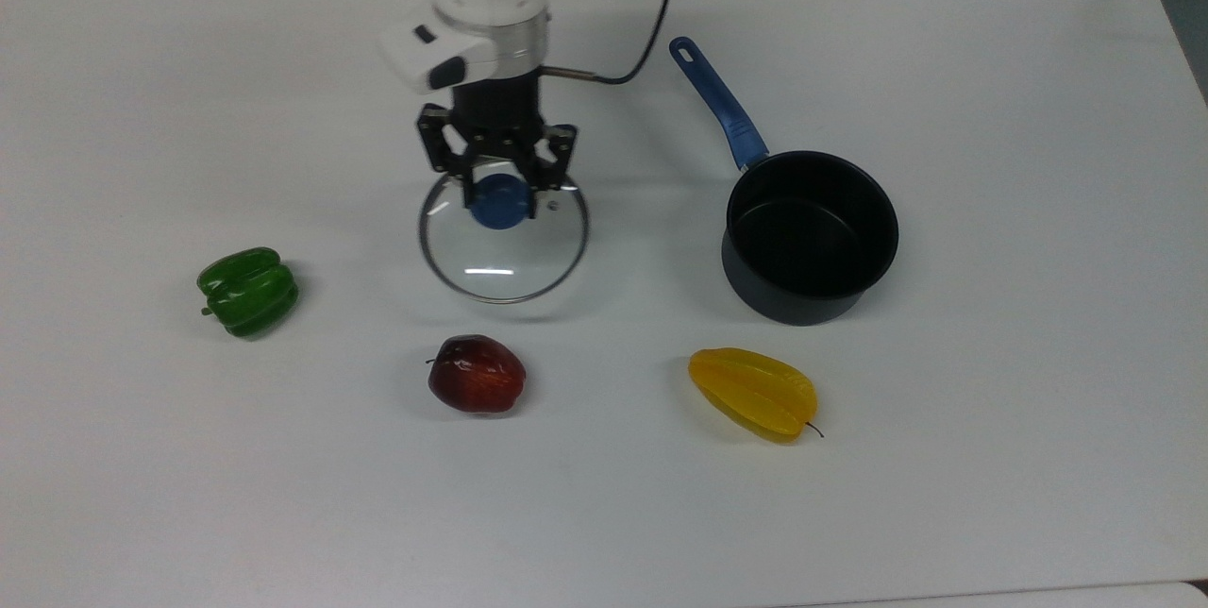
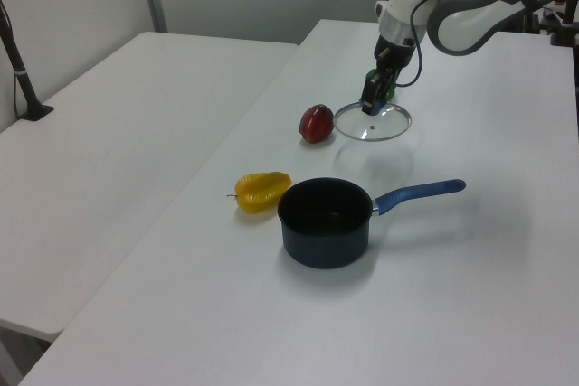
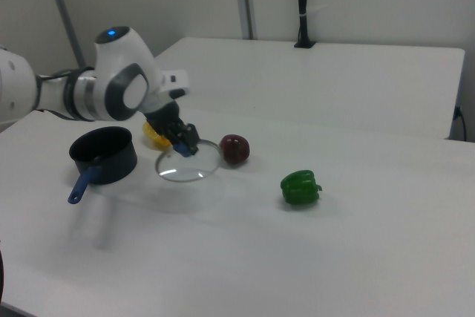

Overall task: Close lid
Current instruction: 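Lift the glass lid and carry it over the black saucepan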

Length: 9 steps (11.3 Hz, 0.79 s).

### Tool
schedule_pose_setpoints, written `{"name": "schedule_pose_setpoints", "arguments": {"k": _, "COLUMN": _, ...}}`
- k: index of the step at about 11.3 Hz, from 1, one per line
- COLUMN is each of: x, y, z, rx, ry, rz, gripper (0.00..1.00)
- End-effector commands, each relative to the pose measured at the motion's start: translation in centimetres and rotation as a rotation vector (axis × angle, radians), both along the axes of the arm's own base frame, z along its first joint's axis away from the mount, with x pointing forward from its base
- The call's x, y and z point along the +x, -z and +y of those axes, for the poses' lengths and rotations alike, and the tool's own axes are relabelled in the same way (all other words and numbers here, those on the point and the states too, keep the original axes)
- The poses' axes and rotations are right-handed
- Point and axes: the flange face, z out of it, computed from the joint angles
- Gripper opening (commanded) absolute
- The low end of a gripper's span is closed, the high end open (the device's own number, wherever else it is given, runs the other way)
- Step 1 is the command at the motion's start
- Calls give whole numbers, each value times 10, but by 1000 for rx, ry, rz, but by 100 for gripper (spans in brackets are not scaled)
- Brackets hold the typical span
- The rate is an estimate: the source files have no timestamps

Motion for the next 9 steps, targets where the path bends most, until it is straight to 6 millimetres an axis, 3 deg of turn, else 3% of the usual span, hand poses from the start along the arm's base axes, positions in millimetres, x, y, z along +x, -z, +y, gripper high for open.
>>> {"name": "schedule_pose_setpoints", "arguments": {"k": 1, "x": -6, "y": -44, "z": 84, "rx": 8, "ry": -54, "rz": -30, "gripper": 44}}
{"name": "schedule_pose_setpoints", "arguments": {"k": 3, "x": -8, "y": -64, "z": 136, "rx": 18, "ry": -125, "rz": -58, "gripper": 44}}
{"name": "schedule_pose_setpoints", "arguments": {"k": 5, "x": -6, "y": -70, "z": 182, "rx": 5, "ry": -179, "rz": -20, "gripper": 44}}
{"name": "schedule_pose_setpoints", "arguments": {"k": 6, "x": -10, "y": -69, "z": 204, "rx": 3, "ry": -212, "rz": -16, "gripper": 44}}
{"name": "schedule_pose_setpoints", "arguments": {"k": 9, "x": -15, "y": -37, "z": 249, "rx": -50, "ry": -293, "rz": 4, "gripper": 44}}
